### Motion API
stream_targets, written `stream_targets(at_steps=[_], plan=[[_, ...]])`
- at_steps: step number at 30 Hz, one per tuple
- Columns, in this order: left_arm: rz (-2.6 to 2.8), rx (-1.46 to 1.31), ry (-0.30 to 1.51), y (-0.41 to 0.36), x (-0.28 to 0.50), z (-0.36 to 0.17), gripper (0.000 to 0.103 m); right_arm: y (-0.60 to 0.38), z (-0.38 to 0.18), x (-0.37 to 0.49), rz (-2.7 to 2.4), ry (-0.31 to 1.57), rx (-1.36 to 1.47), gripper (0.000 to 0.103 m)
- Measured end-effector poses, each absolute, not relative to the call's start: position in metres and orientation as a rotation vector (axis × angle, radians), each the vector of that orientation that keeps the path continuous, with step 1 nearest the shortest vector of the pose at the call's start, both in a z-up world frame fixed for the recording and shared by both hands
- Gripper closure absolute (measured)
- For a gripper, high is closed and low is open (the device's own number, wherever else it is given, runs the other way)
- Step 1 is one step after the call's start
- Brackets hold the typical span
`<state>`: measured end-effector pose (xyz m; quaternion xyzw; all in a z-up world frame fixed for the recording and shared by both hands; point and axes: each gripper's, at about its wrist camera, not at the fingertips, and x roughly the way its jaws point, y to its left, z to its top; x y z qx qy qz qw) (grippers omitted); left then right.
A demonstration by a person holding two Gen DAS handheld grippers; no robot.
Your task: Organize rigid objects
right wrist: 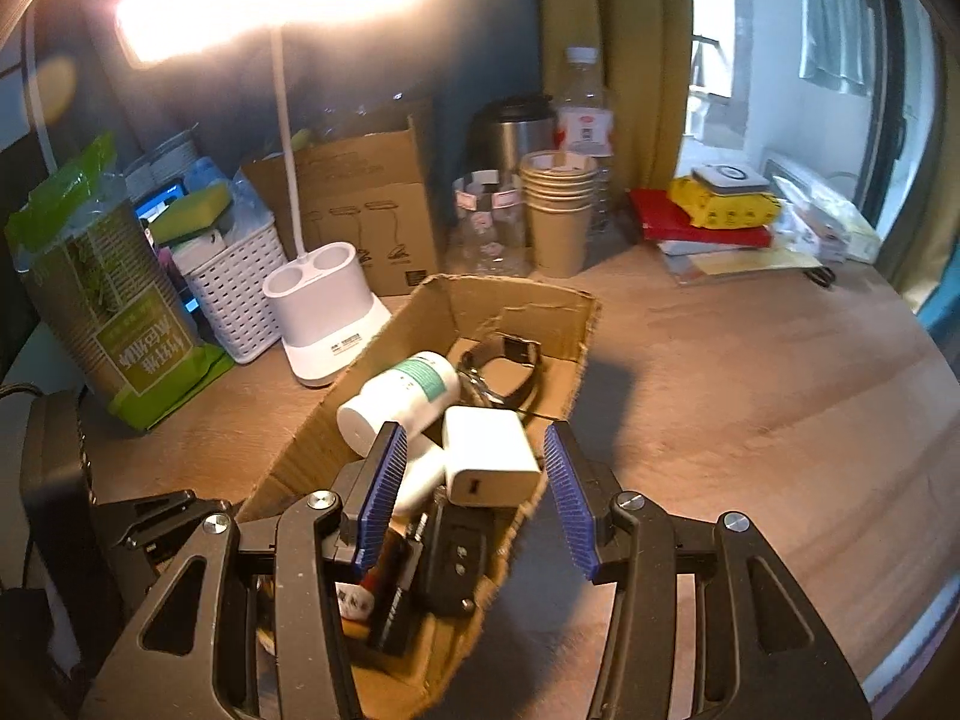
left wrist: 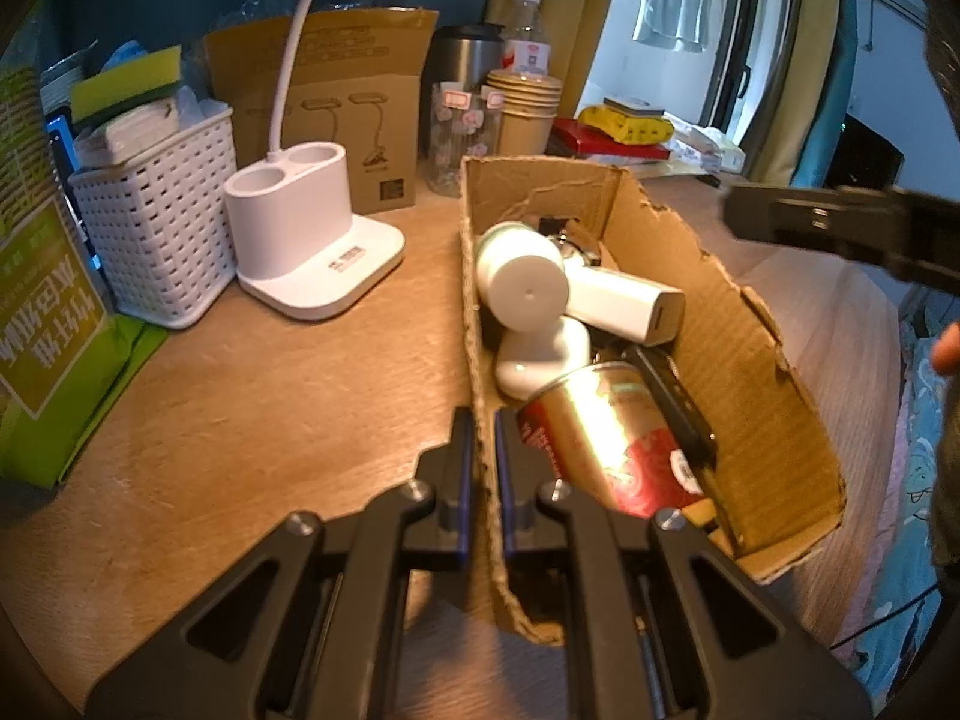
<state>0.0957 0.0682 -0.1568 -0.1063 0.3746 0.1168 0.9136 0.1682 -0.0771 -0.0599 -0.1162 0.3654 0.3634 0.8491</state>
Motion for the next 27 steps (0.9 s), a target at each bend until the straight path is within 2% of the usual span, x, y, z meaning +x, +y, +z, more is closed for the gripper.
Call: stream_targets(at_steps=[17, 20, 25, 26, 27], plan=[[0.235, -0.205, 0.767, 0.068, 0.093, -0.155, 0.094, -0.164, -0.046, 0.141, 0.589, 0.715, -0.173, 0.052], [0.268, -0.202, 0.743, 0.067, 0.089, -0.151, 0.085, -0.181, -0.042, 0.134, 0.560, 0.701, -0.160, 0.051], [0.286, -0.170, 0.679, 0.061, 0.076, -0.131, 0.078, -0.207, -0.033, 0.121, 0.515, 0.675, -0.134, 0.046], [0.287, -0.165, 0.672, 0.060, 0.074, -0.128, 0.072, -0.212, -0.031, 0.117, 0.507, 0.669, -0.129, 0.046], [0.285, -0.160, 0.663, 0.059, 0.070, -0.123, 0.055, -0.214, -0.030, 0.115, 0.501, 0.665, -0.126, 0.046]])
